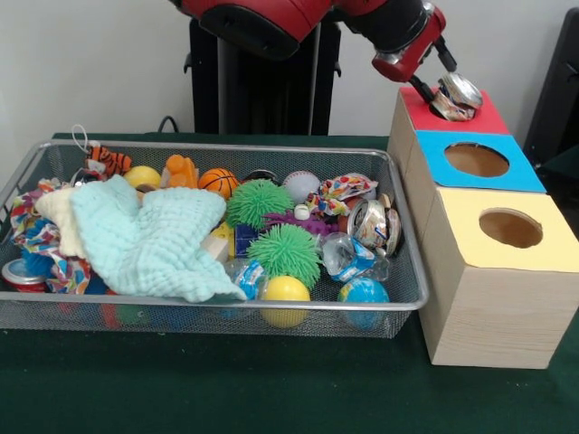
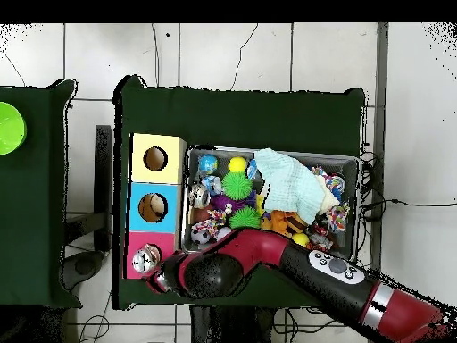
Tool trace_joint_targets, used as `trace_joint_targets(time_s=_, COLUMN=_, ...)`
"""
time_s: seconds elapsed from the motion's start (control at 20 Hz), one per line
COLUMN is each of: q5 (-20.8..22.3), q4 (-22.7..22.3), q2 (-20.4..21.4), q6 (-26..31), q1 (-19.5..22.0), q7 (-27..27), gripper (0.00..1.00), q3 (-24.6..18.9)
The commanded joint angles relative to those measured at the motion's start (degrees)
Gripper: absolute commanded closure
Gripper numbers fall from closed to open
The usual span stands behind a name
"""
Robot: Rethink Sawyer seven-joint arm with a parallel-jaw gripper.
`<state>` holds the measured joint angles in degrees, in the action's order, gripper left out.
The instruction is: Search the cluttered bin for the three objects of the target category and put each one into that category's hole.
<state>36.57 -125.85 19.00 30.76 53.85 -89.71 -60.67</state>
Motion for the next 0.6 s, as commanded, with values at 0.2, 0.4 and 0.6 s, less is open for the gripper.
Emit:
trace_joint_targets(time_s=0.2, q5=1.6, q4=13.4, q2=-7.9, q6=-18.3, q1=-2.3, q7=-8.1, gripper=0.0, q3=5.7)
trace_joint_targets(time_s=0.4, q5=0.6, q4=13.5, q2=-7.6, q6=-21.2, q1=-3.0, q7=-10.0, gripper=0.0, q3=7.1)
trace_joint_targets(time_s=0.6, q5=0.1, q4=13.8, q2=-7.3, q6=-22.9, q1=-3.6, q7=-10.4, gripper=0.0, q3=8.2)
